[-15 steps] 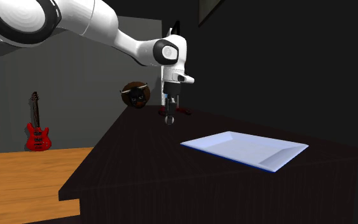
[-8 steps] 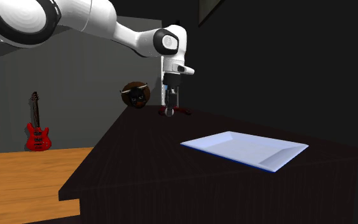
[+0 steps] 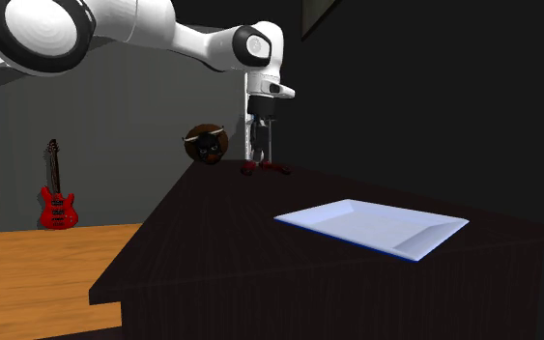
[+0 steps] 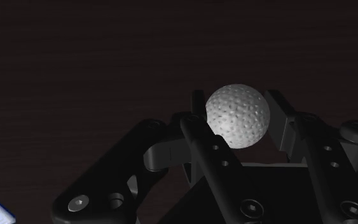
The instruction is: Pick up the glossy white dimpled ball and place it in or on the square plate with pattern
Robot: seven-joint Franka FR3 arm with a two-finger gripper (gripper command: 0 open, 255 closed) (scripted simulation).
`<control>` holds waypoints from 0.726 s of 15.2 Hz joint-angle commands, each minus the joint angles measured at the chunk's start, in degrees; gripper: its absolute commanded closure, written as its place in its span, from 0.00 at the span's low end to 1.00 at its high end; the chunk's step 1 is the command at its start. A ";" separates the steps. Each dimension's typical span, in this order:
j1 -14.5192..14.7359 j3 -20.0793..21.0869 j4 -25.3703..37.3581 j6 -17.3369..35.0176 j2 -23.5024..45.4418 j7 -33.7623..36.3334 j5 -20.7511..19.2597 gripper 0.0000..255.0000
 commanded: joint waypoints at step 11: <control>-10.35 -3.86 -3.60 -1.10 -3.42 -13.55 1.67 1.00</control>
